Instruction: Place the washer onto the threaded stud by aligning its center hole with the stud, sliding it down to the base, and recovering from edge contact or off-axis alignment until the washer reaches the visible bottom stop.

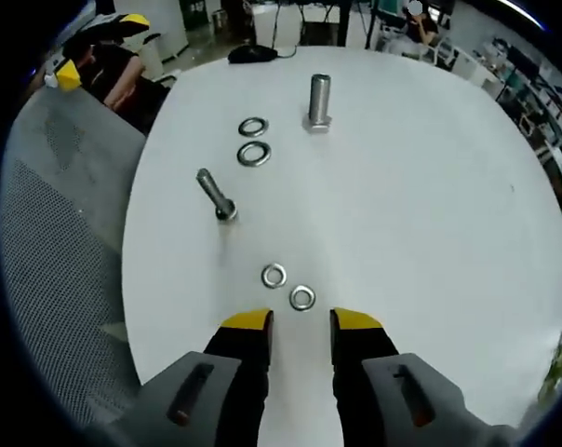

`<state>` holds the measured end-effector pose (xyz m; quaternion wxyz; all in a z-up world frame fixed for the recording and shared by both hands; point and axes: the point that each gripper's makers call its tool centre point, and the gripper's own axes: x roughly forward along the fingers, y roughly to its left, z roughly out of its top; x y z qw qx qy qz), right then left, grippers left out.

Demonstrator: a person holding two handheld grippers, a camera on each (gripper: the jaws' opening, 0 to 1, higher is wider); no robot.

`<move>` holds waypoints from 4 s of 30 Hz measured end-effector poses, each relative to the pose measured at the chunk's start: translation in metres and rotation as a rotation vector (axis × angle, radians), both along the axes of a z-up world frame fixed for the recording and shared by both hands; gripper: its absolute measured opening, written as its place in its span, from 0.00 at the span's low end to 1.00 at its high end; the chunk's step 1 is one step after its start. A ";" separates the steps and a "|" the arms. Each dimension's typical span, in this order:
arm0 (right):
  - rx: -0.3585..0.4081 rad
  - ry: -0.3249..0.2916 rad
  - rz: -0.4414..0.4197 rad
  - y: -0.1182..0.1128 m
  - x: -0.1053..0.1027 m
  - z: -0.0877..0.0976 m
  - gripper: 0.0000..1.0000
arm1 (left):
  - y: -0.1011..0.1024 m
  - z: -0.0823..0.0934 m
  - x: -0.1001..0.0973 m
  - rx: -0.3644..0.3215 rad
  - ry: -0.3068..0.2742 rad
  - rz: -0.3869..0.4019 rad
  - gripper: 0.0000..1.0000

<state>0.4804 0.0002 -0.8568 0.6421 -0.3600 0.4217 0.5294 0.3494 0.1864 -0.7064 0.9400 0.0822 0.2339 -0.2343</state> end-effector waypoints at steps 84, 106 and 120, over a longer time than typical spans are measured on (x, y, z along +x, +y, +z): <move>0.007 0.018 0.316 0.088 -0.054 0.062 0.14 | -0.001 0.000 0.000 -0.009 0.001 -0.010 0.47; -0.034 0.039 0.327 0.087 -0.052 0.046 0.14 | -0.003 0.001 0.001 -0.012 0.004 -0.011 0.47; -0.082 0.042 0.335 0.085 -0.054 0.018 0.14 | -0.003 -0.001 0.000 -0.011 0.012 -0.013 0.47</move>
